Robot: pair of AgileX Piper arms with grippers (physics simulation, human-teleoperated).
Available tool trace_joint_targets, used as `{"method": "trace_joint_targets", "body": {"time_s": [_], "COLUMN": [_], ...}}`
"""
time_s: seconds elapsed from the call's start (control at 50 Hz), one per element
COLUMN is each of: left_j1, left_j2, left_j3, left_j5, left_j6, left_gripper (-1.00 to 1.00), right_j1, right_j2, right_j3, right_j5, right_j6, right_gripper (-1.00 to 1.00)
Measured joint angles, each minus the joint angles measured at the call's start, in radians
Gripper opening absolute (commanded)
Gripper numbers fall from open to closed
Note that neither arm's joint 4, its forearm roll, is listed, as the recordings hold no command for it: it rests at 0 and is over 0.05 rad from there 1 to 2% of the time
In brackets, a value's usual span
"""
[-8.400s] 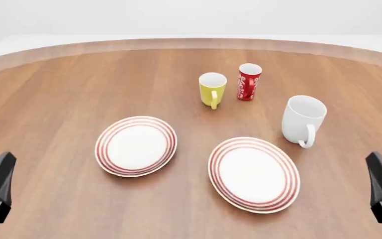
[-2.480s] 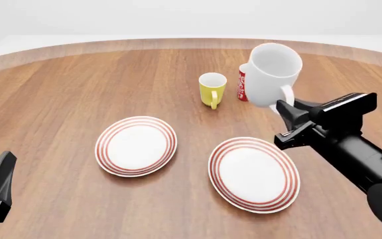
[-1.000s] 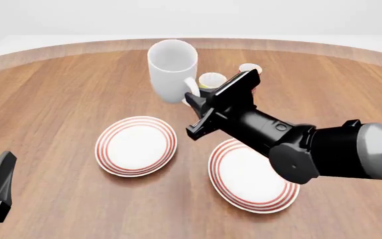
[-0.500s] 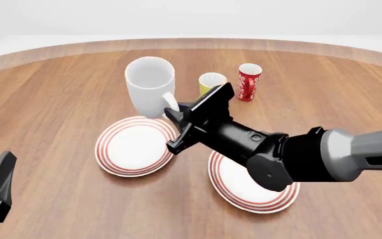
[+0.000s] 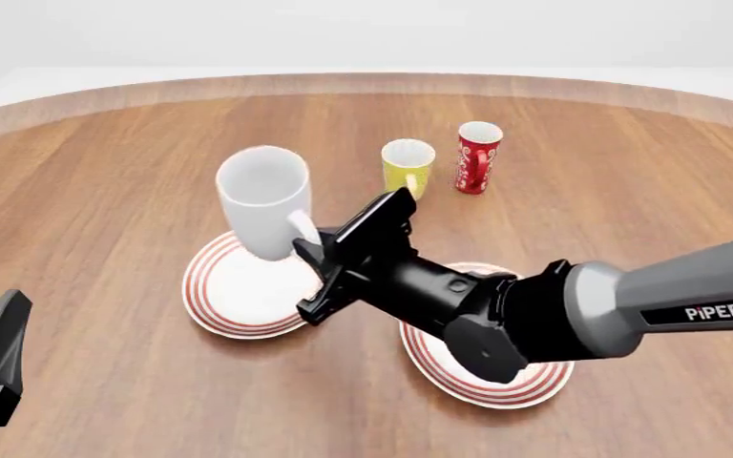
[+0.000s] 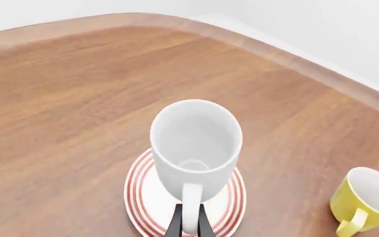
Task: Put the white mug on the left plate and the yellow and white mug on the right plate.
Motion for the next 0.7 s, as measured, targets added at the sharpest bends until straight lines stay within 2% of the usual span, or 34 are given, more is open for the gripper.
{"method": "trace_joint_targets", "body": {"time_s": [0.7], "left_j1": [0.000], "left_j2": [0.000], "left_j3": [0.000], "left_j5": [0.000], "left_j6": [0.000], "left_gripper": [1.00], "right_j1": [0.034], "right_j2": [0.114], "right_j3": [-0.053], "right_j5": [0.006], "right_j6": [0.030], "right_gripper": [-1.00]}}
